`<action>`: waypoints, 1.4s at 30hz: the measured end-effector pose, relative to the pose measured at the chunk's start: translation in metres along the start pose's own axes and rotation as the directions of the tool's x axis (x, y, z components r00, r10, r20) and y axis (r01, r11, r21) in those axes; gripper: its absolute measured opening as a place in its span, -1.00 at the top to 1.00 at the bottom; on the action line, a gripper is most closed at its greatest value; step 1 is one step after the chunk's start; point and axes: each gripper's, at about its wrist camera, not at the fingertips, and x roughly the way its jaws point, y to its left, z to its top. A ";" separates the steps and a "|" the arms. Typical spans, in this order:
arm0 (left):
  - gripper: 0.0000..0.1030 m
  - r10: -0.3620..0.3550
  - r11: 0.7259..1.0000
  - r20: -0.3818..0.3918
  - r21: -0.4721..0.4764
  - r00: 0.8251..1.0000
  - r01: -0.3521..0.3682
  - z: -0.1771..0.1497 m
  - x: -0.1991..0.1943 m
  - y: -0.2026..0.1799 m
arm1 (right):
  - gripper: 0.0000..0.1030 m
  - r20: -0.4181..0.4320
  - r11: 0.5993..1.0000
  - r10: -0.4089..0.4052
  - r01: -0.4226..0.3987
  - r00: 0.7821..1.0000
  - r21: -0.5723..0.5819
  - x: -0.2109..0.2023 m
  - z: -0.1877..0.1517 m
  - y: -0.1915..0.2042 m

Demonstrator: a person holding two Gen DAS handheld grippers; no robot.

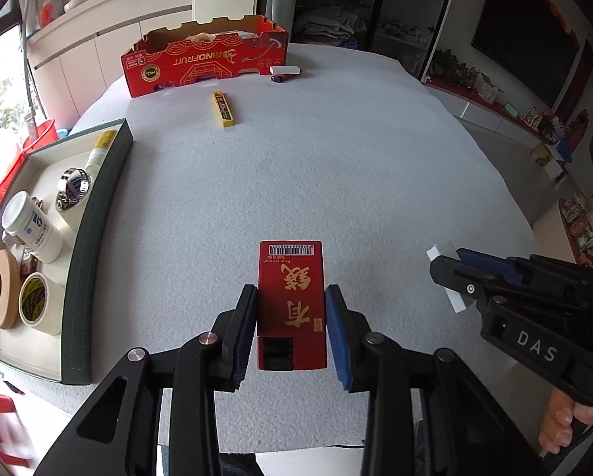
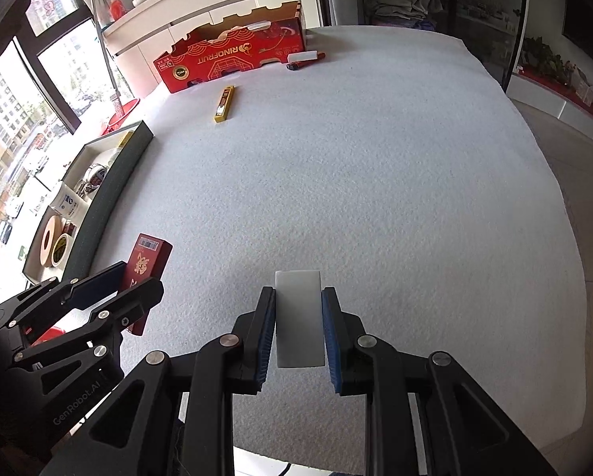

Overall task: Organize rigid objects
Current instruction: 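Carry red box and white block with both grippers over the grey tray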

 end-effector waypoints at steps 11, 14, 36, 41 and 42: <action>0.28 0.030 0.997 0.070 -0.074 0.997 -0.024 -0.001 -0.030 0.043 | 0.53 0.026 0.996 0.029 -0.027 0.999 -0.084 -0.010 0.020 0.054; 0.28 0.040 0.995 0.083 -0.099 0.996 -0.032 0.000 -0.036 0.057 | 0.53 0.028 0.993 0.043 -0.040 0.999 -0.112 -0.010 0.027 0.074; 0.28 0.289 0.899 0.135 -0.378 0.948 -0.220 0.055 -0.060 0.244 | 0.53 -0.011 0.934 0.253 -0.247 0.967 -0.259 0.051 0.136 0.240; 0.28 0.314 0.881 0.088 -0.397 0.945 -0.255 0.070 -0.032 0.270 | 0.53 -0.036 0.931 0.256 -0.257 0.966 -0.259 0.086 0.154 0.263; 0.28 0.316 0.878 0.079 -0.401 0.945 -0.260 0.071 -0.027 0.274 | 0.53 -0.044 0.930 0.257 -0.260 0.965 -0.258 0.092 0.156 0.266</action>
